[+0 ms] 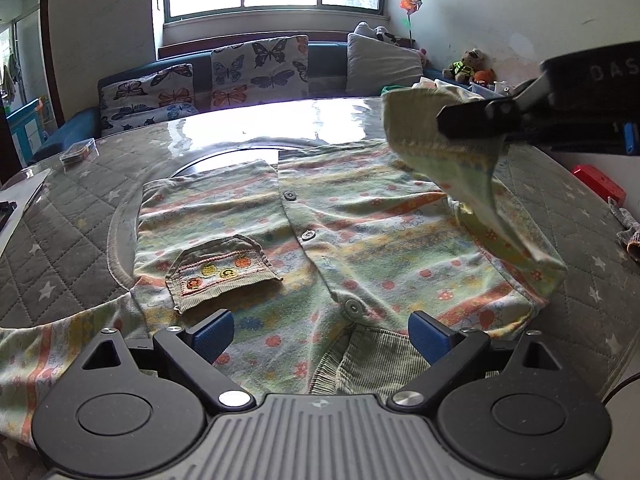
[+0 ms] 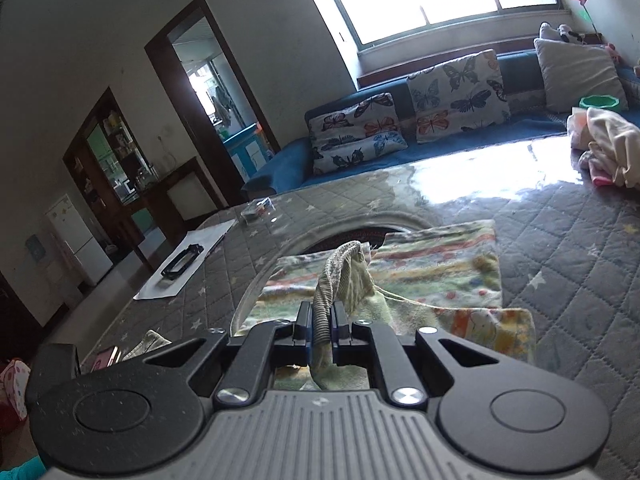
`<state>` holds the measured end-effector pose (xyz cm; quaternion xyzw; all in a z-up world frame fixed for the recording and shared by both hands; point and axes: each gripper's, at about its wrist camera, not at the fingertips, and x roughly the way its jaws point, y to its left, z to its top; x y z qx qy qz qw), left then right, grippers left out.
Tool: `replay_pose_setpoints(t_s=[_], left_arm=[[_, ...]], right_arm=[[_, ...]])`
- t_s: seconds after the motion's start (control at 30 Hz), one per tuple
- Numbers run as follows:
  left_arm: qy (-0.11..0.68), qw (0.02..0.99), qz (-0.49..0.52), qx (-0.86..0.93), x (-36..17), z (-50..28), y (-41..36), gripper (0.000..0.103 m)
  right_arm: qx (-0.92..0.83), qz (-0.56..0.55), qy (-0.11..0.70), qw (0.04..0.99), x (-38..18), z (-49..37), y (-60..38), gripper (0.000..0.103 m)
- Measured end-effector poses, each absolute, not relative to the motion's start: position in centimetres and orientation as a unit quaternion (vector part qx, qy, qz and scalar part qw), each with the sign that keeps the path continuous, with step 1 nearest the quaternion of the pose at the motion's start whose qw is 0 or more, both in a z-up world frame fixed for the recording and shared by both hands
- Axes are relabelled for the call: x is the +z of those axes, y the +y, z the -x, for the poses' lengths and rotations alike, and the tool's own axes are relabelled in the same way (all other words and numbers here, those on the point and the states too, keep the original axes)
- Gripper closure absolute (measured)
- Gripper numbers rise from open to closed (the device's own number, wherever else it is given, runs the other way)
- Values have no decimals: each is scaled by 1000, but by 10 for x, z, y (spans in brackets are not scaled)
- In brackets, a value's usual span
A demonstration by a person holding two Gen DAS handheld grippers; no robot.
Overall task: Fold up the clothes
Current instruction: 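Lower the sleeve outward beside the shirt body with the right gripper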
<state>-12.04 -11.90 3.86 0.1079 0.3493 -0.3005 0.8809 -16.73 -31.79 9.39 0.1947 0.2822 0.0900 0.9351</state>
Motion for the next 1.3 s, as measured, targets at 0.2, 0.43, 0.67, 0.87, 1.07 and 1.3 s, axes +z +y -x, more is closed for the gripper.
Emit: replay_pose_setpoints(t_s=[0.2, 0.43, 0.67, 0.87, 1.07, 1.3], left_arm=[[350, 882, -106, -297, 39, 120, -116, 7], [351, 882, -105, -296, 39, 119, -115, 7], [353, 881, -104, -299, 37, 117, -118, 7], [357, 877, -110, -302, 33, 117, -123, 7], [362, 874, -119, -302, 30, 119, -128, 7], [365, 877, -113, -290, 34, 117, -124, 7]], right_arm=[[97, -191, 298, 930, 84, 161, -306, 95], [86, -188, 289, 935, 84, 164, -309, 95], [-35, -91, 267, 959, 106, 195, -356, 95], [-172, -33, 284, 943, 101, 225, -419, 95], [-252, -56, 342, 903, 56, 237, -476, 94], [-299, -18, 325, 897, 40, 237, -469, 71]])
